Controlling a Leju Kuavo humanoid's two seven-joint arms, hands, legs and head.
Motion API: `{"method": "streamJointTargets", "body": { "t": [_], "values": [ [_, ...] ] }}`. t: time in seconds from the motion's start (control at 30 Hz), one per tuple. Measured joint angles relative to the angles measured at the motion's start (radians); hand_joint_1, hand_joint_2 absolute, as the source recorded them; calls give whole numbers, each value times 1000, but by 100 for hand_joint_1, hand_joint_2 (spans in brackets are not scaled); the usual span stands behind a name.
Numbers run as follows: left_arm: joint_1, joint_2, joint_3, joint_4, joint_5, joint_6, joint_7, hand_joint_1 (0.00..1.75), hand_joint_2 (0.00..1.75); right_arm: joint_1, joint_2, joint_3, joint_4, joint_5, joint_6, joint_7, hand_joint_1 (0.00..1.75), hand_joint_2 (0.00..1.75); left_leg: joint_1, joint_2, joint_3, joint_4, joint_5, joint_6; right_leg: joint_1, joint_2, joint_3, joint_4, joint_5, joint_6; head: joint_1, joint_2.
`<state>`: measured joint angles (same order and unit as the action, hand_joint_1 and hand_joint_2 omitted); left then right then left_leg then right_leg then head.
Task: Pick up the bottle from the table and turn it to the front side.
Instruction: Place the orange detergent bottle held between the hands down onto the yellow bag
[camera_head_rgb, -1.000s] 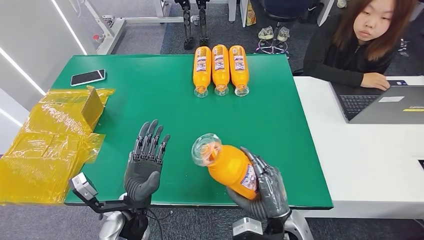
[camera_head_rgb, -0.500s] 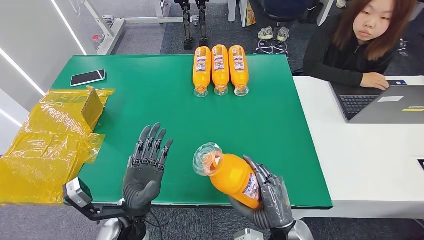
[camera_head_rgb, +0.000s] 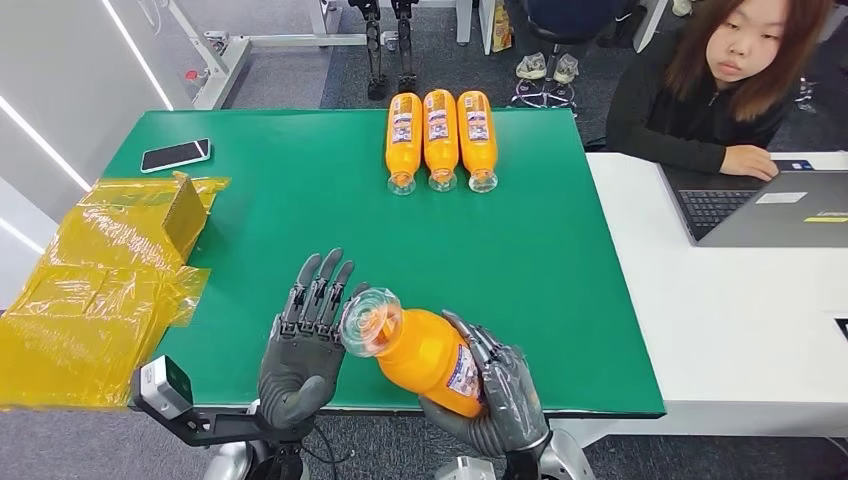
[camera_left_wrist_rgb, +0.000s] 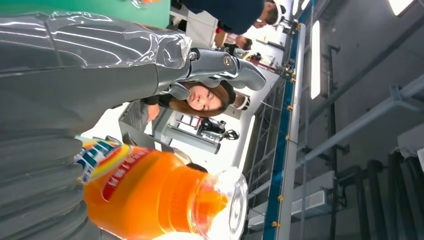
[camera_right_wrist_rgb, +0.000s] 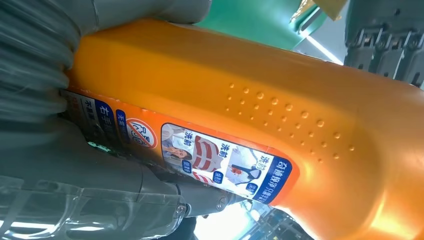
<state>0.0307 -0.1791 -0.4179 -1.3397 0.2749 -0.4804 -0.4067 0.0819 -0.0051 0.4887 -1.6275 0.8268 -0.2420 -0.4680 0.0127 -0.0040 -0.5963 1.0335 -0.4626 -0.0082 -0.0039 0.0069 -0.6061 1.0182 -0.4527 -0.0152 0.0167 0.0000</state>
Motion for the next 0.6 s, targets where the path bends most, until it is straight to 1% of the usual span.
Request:
{"method": "streamJointTargets", "body": {
  "t": [0.2, 0.43, 0.6],
  "values": [
    [-10, 0, -3, -7, 0, -2, 0, 0, 175, -40, 7, 14, 36, -13, -6, 0, 175, 175, 0, 0, 0, 0, 0, 0, 0, 0, 0, 0, 0, 0, 0, 0],
    [-13, 0, -4, -10, 0, -7, 0, 0, 175, -52, 7, 23, 55, -20, -9, 0, 175, 175, 0, 0, 0, 0, 0, 0, 0, 0, 0, 0, 0, 0, 0, 0],
    [-26, 0, -16, -11, 4, -20, 4, 0, 175, -73, 15, 46, 86, -53, -5, -4, 175, 175, 0, 0, 0, 0, 0, 0, 0, 0, 0, 0, 0, 0, 0, 0]
  ]
}}
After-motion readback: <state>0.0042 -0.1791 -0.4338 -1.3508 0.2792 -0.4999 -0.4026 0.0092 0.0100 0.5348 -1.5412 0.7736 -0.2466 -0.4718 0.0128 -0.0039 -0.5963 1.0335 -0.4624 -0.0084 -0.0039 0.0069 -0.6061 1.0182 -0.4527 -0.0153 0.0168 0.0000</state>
